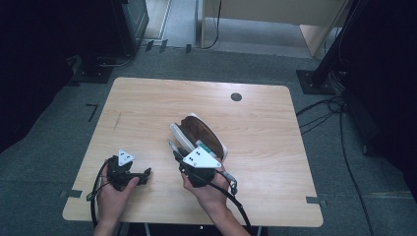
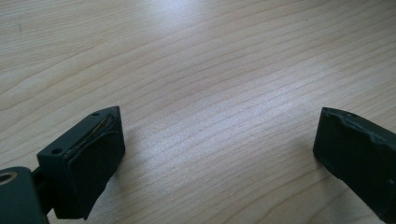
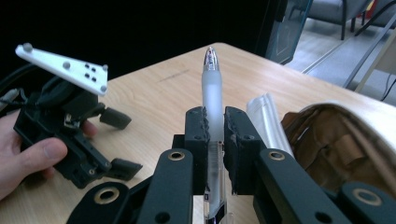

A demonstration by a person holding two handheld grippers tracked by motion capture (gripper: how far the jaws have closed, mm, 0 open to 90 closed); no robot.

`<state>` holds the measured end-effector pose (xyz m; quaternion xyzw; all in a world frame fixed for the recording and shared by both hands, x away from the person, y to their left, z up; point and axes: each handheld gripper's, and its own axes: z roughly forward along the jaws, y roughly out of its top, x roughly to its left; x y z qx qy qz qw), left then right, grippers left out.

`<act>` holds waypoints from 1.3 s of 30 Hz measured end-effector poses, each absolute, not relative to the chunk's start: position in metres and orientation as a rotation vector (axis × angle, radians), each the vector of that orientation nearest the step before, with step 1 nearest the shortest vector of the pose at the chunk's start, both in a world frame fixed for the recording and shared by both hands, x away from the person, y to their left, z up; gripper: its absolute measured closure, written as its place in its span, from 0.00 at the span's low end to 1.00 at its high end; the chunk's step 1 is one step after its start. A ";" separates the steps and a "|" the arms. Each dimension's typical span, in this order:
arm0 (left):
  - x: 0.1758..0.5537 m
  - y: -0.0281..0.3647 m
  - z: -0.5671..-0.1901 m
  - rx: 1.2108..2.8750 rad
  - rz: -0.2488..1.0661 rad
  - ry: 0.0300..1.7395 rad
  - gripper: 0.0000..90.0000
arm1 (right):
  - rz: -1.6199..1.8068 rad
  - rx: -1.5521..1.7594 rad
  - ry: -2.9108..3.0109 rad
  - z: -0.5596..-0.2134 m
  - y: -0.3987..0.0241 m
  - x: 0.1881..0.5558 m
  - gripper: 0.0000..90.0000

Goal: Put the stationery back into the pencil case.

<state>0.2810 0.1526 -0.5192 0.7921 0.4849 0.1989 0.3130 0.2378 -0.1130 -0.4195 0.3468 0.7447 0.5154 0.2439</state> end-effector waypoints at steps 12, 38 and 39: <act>0.281 0.153 -0.519 2.089 0.524 1.279 0.02 | 1.432 0.954 1.962 -0.400 -0.126 0.243 0.90; 0.281 0.153 -0.519 2.092 0.522 1.280 0.03 | 1.376 1.001 1.930 -0.399 -0.162 0.273 0.90; 0.281 0.153 -0.519 2.091 0.522 1.280 0.03 | 1.368 0.998 1.933 -0.401 -0.163 0.275 0.90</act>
